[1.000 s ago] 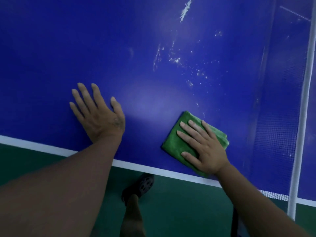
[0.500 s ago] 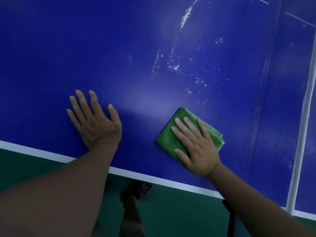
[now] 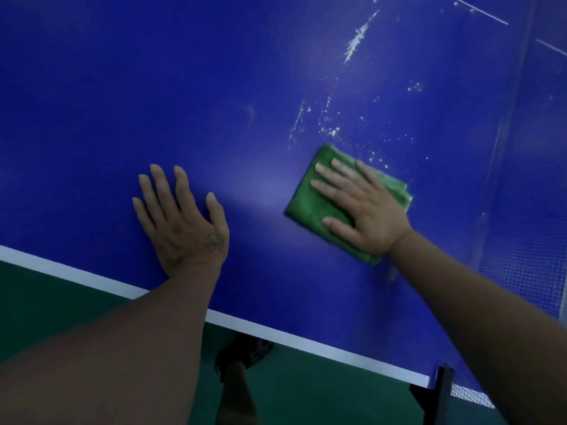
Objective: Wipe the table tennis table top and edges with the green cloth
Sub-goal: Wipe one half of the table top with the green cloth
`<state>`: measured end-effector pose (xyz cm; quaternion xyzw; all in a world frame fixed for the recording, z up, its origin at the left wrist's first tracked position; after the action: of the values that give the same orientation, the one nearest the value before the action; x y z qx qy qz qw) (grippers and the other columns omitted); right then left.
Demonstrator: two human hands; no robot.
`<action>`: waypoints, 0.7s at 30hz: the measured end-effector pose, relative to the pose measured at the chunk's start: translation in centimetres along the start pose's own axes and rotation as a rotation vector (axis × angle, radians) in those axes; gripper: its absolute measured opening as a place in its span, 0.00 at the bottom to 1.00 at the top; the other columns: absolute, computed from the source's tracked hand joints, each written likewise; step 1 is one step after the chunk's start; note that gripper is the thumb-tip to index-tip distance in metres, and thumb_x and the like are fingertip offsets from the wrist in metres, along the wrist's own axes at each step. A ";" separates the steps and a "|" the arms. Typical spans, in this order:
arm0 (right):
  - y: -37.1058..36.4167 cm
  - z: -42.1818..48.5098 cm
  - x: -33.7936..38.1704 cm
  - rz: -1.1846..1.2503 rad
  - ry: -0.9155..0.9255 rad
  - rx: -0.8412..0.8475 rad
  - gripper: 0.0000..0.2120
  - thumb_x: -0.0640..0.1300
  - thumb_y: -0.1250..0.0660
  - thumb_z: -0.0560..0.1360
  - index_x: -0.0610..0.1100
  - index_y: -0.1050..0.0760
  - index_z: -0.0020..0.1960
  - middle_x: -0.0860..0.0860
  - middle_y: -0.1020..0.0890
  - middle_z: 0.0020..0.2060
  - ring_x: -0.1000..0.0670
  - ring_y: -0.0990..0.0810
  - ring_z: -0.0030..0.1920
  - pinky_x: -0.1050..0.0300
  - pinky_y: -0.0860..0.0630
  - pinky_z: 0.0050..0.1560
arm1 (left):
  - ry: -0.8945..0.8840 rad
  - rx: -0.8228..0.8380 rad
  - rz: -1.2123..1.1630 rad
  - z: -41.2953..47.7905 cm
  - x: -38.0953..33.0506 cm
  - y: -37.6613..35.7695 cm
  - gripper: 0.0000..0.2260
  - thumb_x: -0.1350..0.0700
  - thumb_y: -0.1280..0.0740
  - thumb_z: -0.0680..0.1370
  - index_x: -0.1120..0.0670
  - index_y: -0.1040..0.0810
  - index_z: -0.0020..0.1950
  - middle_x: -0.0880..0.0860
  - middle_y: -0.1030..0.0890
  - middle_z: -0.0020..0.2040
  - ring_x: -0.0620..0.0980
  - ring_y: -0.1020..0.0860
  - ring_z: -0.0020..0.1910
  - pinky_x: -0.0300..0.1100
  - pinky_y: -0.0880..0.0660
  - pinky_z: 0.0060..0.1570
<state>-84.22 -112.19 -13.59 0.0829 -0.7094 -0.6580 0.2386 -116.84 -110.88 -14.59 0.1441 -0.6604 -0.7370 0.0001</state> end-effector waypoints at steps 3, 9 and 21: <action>0.8 3.0 -1.9 -0.041 -0.137 -0.060 0.32 0.62 0.43 0.87 0.50 0.39 0.87 0.51 0.40 0.87 0.46 0.45 0.88 0.33 0.47 0.85 | -0.007 -0.025 -0.002 -0.1 -0.1 0.2 0.28 0.43 0.48 0.88 0.55 0.40 0.86 0.60 0.44 0.88 0.61 0.48 0.88 0.62 0.51 0.86; -0.8 1.4 4.3 -0.047 -0.231 -0.106 0.33 0.64 0.45 0.87 0.50 0.40 0.87 0.51 0.42 0.87 0.47 0.46 0.88 0.32 0.46 0.84 | -0.006 -0.066 -0.032 -0.1 -0.2 0.3 0.24 0.51 0.48 0.89 0.55 0.36 0.85 0.59 0.40 0.87 0.61 0.45 0.87 0.61 0.51 0.86; -1.9 7.8 7.8 0.004 -0.025 -0.082 0.32 0.65 0.41 0.86 0.54 0.36 0.86 0.54 0.40 0.87 0.49 0.46 0.88 0.35 0.48 0.85 | 0.016 -0.045 -0.068 0.0 -0.4 0.4 0.24 0.55 0.46 0.88 0.56 0.35 0.85 0.59 0.40 0.87 0.61 0.46 0.87 0.61 0.49 0.86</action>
<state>-94.89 -108.86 -13.78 0.0634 -0.6850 -0.6869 0.2343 -116.50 -110.87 -14.17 0.1721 -0.6385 -0.7499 -0.0165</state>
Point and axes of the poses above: each hand's wrist, its own z-axis towards the middle knuckle, its own y-axis out of the back of the hand, x = y × z, the point moved 3 cm from there along z, towards the middle knuckle
